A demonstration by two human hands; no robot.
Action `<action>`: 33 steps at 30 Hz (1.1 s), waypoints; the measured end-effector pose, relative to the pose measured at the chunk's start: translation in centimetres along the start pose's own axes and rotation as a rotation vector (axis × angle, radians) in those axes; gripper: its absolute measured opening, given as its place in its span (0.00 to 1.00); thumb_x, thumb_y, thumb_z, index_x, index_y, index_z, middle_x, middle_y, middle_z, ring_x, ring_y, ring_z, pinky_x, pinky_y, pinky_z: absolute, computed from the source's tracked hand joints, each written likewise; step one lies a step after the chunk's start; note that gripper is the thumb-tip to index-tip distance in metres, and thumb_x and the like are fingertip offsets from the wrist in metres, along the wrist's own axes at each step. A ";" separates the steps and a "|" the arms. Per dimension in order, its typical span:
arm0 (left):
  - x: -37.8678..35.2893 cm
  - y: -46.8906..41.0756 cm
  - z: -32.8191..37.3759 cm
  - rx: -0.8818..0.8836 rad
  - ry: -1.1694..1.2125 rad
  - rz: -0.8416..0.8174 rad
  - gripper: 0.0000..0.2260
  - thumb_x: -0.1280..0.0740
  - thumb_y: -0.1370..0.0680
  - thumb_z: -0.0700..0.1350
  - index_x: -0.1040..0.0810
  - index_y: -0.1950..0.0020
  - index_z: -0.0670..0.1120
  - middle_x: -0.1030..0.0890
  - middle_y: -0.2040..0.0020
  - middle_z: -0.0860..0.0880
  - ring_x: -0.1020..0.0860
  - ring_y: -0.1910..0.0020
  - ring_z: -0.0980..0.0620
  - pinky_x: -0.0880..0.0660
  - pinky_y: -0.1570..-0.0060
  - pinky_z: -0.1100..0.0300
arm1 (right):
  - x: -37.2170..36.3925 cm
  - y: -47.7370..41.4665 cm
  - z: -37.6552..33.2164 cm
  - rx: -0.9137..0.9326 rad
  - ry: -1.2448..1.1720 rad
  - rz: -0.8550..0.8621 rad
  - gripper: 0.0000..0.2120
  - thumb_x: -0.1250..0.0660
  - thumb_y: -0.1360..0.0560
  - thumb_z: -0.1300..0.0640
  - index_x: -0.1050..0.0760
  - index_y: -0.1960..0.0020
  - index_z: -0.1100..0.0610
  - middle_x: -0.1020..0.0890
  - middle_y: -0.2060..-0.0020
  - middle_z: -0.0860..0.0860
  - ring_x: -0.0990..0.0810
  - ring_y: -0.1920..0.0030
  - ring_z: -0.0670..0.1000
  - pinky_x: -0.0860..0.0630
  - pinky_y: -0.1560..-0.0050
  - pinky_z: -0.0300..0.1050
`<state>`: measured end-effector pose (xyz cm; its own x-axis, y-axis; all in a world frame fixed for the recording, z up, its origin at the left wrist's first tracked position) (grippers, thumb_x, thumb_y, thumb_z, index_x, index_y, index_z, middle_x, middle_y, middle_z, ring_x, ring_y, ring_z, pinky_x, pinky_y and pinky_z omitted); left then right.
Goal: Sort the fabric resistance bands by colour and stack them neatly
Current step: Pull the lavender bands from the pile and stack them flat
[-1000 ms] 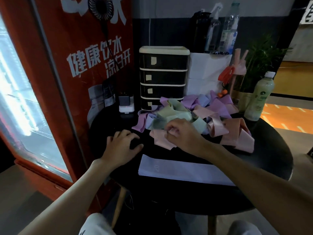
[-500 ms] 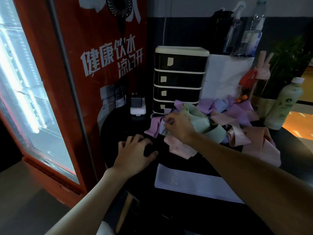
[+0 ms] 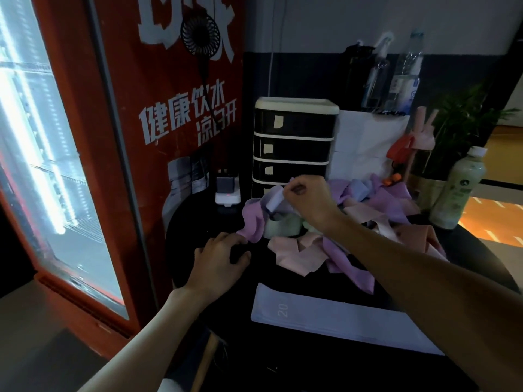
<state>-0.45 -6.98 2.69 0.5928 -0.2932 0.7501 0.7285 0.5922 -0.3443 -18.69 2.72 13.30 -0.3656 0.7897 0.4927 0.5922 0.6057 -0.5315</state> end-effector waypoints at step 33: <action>10.9 -5.8 17.8 -0.431 0.501 0.335 0.05 0.33 0.20 0.38 0.19 0.46 0.44 0.18 0.53 0.54 0.19 0.53 0.58 0.20 0.50 0.55 | 11.7 -0.2 -8.9 -0.036 -0.416 0.169 0.08 0.35 0.24 0.68 0.20 0.59 0.61 0.18 0.64 0.55 0.19 0.63 0.48 0.18 0.56 0.41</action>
<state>-4.32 -0.30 22.95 0.8174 -0.5171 0.2538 0.4902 0.3929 -0.7781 -16.68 10.97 25.27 -0.5151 0.8536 0.0781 0.6900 0.4670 -0.5530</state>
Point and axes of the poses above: each hand's wrist, its own y-axis away from the middle knuckle, its own x-axis out of the back of the hand, z = x × y, the point moved 8 cm from there along -y, towards the middle knuckle
